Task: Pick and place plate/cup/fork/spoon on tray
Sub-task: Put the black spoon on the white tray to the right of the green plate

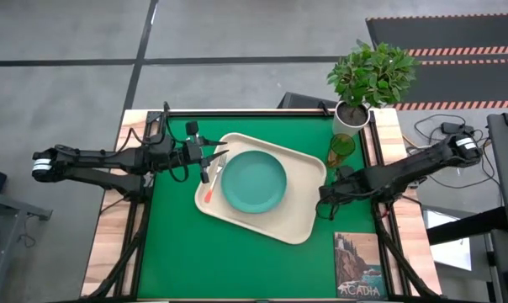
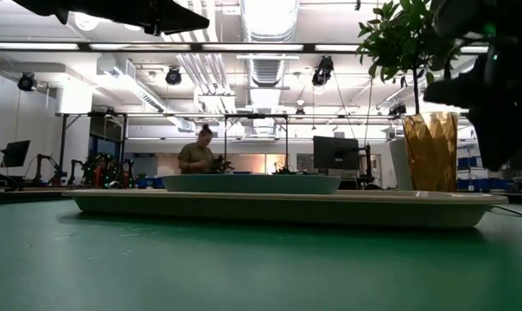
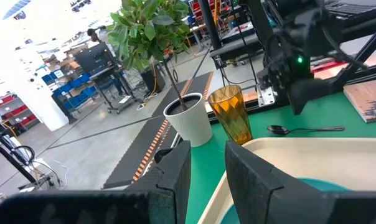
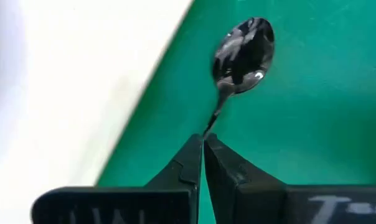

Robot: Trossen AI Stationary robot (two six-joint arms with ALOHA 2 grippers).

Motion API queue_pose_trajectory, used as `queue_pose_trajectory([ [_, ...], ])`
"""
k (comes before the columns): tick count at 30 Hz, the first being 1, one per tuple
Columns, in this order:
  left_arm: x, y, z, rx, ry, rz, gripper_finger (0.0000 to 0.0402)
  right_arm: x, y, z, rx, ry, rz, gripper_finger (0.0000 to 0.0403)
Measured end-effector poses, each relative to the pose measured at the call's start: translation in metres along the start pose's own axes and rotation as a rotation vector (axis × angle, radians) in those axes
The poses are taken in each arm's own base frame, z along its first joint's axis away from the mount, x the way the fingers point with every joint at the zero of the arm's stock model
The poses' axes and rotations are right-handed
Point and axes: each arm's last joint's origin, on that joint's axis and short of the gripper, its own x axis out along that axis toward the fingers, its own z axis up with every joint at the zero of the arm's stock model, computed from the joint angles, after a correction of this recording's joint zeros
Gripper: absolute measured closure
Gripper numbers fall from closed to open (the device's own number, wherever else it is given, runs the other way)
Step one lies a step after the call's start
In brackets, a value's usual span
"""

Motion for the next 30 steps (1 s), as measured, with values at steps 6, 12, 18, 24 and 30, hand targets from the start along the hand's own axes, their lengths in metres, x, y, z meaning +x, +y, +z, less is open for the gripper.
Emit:
queue_pose_trajectory([
  [6, 0.000, 0.000, 0.000, 0.000, 0.003, 0.004, 0.0320, -0.025, -0.005, 0.005, 0.023, 0.010, 0.126, 0.0394],
  [12, 0.000, 0.000, -0.002, 0.002, 0.014, 0.002, 0.0320, -0.049, 0.008, 0.008, 0.040, 0.013, 0.217, 0.0394],
  [18, 0.000, -0.001, -0.003, 0.004, 0.026, -0.003, 0.0320, -0.051, 0.030, 0.007, 0.025, 0.008, 0.186, 0.0394],
  [24, -0.002, 0.000, -0.002, 0.003, 0.020, 0.000, 0.0320, -0.012, 0.029, -0.001, 0.018, 0.045, -0.004, 0.0394],
  [30, -0.003, 0.001, -0.001, 0.002, 0.013, 0.003, 0.0320, 0.017, 0.015, -0.005, 0.050, 0.049, -0.068, 0.0393],
])
